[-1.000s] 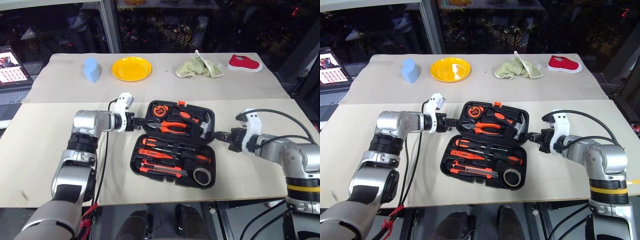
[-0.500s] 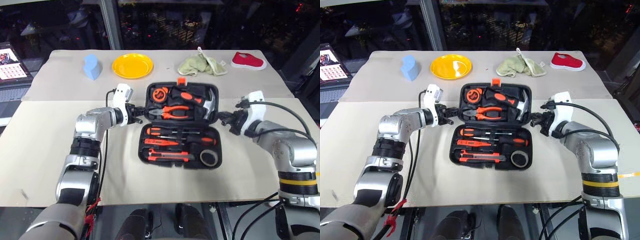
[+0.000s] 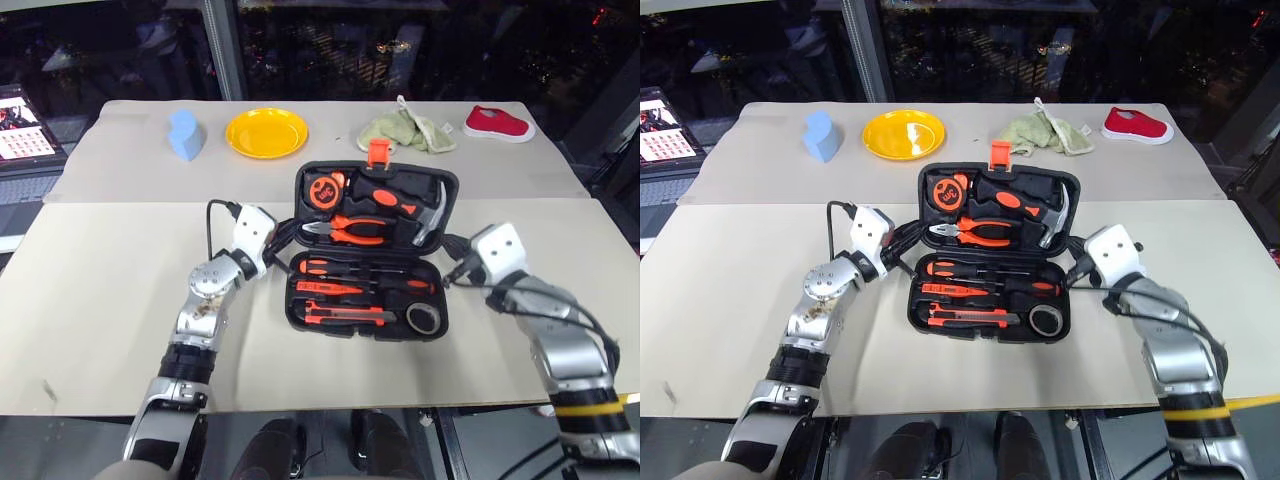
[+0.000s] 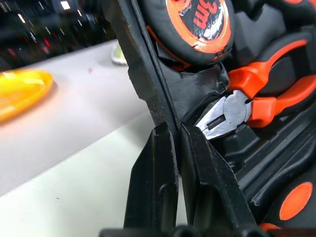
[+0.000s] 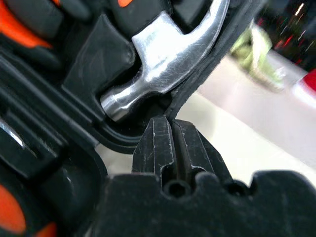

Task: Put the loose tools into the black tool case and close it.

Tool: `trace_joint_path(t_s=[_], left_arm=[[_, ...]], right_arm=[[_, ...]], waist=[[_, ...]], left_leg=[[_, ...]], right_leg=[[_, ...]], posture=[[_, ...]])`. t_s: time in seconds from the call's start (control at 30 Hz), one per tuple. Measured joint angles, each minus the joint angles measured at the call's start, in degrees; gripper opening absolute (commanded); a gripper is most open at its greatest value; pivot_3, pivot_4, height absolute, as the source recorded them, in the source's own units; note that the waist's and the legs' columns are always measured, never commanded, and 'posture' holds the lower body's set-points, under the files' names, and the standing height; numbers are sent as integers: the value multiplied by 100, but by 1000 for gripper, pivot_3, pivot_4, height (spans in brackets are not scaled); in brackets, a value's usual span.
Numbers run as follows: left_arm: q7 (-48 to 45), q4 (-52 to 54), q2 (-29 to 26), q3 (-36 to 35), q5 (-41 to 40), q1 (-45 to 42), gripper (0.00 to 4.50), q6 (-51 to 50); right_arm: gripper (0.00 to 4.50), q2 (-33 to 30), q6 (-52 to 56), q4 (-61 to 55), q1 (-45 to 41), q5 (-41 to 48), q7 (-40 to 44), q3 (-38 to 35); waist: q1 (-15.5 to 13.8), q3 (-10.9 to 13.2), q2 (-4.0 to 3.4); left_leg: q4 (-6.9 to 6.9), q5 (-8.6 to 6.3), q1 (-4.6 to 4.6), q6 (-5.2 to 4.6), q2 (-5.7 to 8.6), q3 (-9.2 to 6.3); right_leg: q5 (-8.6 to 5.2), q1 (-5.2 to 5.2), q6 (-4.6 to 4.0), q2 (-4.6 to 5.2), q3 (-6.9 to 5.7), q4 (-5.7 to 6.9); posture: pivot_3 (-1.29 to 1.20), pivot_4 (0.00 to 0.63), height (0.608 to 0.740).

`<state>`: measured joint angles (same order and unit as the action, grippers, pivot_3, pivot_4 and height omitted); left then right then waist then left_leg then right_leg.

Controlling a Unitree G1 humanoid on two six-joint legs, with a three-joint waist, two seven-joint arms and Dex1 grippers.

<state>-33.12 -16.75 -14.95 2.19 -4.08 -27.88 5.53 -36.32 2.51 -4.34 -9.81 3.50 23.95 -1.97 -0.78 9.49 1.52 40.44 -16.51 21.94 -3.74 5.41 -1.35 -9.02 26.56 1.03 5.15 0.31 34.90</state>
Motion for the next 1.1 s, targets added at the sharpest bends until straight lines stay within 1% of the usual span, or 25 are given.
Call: trace_joint_path(t_s=[0.1, 0.13, 0.2, 0.3, 0.4, 0.53, 0.6, 0.63, 0.7, 0.73, 0.77, 0.8, 0.83, 0.87, 0.9, 0.93, 1.0, 1.07, 1.1], left_arm=[[89, -82, -22, 17, 99, 109, 21, 272], [103, -120, -33, 19, 126, 122, 21, 358], [116, -216, -75, 23, 180, 154, 21, 578], [118, -334, -125, 28, 205, 181, 21, 834], [117, -375, -159, 30, 203, 232, 21, 967], [115, -166, -230, 30, 186, 484, 21, 1052], [114, -32, -261, 31, 175, 608, 768, 1049], [115, 66, -305, 24, 176, 735, 1011, 1039], [117, 324, -434, -43, 121, 1059, 1786, 985], [117, 438, -543, -103, 117, 1207, 2153, 874], [115, 588, -713, -207, 56, 1402, 2541, 638], [108, 742, -898, -413, -77, 1634, 2887, 326], [100, 804, -1010, -531, -139, 1734, 3341, 165], [36, 923, -1181, -690, -302, 1818, 3608, -131], [-124, 1068, -1396, -802, -524, 1813, 3963, -496], [-259, 1172, -1609, -892, -664, 1784, 4413, -744], [-500, 1175, -1934, -1067, -894, 1551, 4413, -1212], [-747, 900, -2101, -1102, -1033, 1158, 4413, -1648], [-872, 706, -2118, -1073, -1065, 943, 4413, -1797]], right_arm=[[0, 33, -648, -7, 353, -312, -132, 6], [0, 33, -832, -6, 438, -420, -164, 13], [0, 34, -1237, -1, 615, -698, -290, 24], [0, 38, -1658, 35, 759, -1030, -472, 38], [0, 92, -2048, 88, 916, -1314, -689, 39], [0, 103, -2508, 101, 1167, -1531, -917, 37], [0, 102, -2681, 74, 1368, -1648, -991, 21], [0, 94, -2802, -21, 1572, -1702, -1037, -23], [702, 62, -3048, -278, 2085, -1783, -1067, -146], [882, -22, -3097, -436, 2372, -1780, -1016, -197], [1262, -161, -3062, -603, 2785, -1610, -798, -291], [1566, -293, -2884, -780, 3239, -1245, -498, -416], [2016, -333, -2737, -860, 3443, -1041, -343, -500], [2300, -435, -2309, -1101, 3706, -454, -39, -689], [2631, -696, -1514, -1562, 4078, 604, 420, -998], [3040, -1012, -899, -1929, 4426, 1420, 796, -1318], [3040, -1511, 97, -2539, 5235, 2822, 1647, -2002], [3040, -1798, 841, -3038, 5851, 3801, 2389, -2339], [3040, -1859, 1073, -3180, 5909, 4045, 2569, -2378]], waist=[[9, 0, 0], [15, 0, 0], [29, -1, -1], [38, -1, -2], [46, -4, -5], [69, -19, -24], [73, -21, -25], [66, -23, -28], [49, -25, -31], [39, -25, -31], [29, -25, -31], [24, -23, -29], [25, -20, -27], [23, -18, -27], [21, -14, -34], [23, -11, -36], [12, -10, -29], [-6, -8, -26], [-15, -8, -21]], left_leg=[[-3, -7, -62, -11, 0, 5], [-2, -18, -73, -31, 0, 10], [-2, -21, -88, -39, -3, 21], [-2, -3, -91, -8, -13, 29], [-2, -3, -91, -7, -21, 34], [-5, -10, -98, -17, -25, 43], [-7, -14, -107, -22, -27, 45], [-15, -17, -116, -28, -28, 46], [-42, -31, -148, -50, -29, 45], [-54, -36, -170, -52, -30, 45], [-58, -41, -178, -55, -34, 44], [-59, -44, -176, -59, -37, 42], [-57, -45, -175, -61, -39, 42], [-50, -45, -172, -62, -39, 44], [-34, -47, -172, -66, -39, 46], [-32, -49, -179, -71, -42, 45], [-30, -50, -203, -71, -60, 41], [-32, -57, -235, -63, -108, 44], [-31, -69, -238, -40, -120, 46]], right_leg=[[-2, -54, 3, -8, 5, 2], [-3, -61, 4, -15, 9, 6], [-3, -70, 4, -28, 24, 13], [-1, -69, 1, -42, 36, 15], [-1, -66, 0, -52, 45, 14], [-1, -67, 0, -55, 54, 12], [-2, -76, 0, -57, 57, 11], [-3, -85, 0, -57, 57, 10], [-12, -105, -3, -58, 59, 6], [-22, -127, -4, -58, 59, 1], [-33, -136, -4, -60, 57, 1], [-37, -133, -3, -61, 54, -1], [-37, -134, -3, -62, 54, 0], [-36, -134, -3, -59, 56, 2], [-43, -142, 8, -51, 55, 0], [-66, -159, 46, -24, 51, -3], [-77, -197, 62, -23, 46, -12], [-93, -243, 84, -30, 23, -41], [-94, -250, 87, -39, 19, -54]], posture=[[0, 150, 740], [0, 150, 740], [0, 150, 740], [0, 150, 740], [0, 150, 740], [0, 150, 740], [0, 150, 740], [0, 150, 740], [0, 150, 740], [0, 150, 740], [0, 150, 740], [0, 150, 740], [0, 150, 740], [0, 150, 740], [0, 150, 740], [0, 150, 740], [0, 150, 740], [0, 150, 740], [0, 150, 740]])
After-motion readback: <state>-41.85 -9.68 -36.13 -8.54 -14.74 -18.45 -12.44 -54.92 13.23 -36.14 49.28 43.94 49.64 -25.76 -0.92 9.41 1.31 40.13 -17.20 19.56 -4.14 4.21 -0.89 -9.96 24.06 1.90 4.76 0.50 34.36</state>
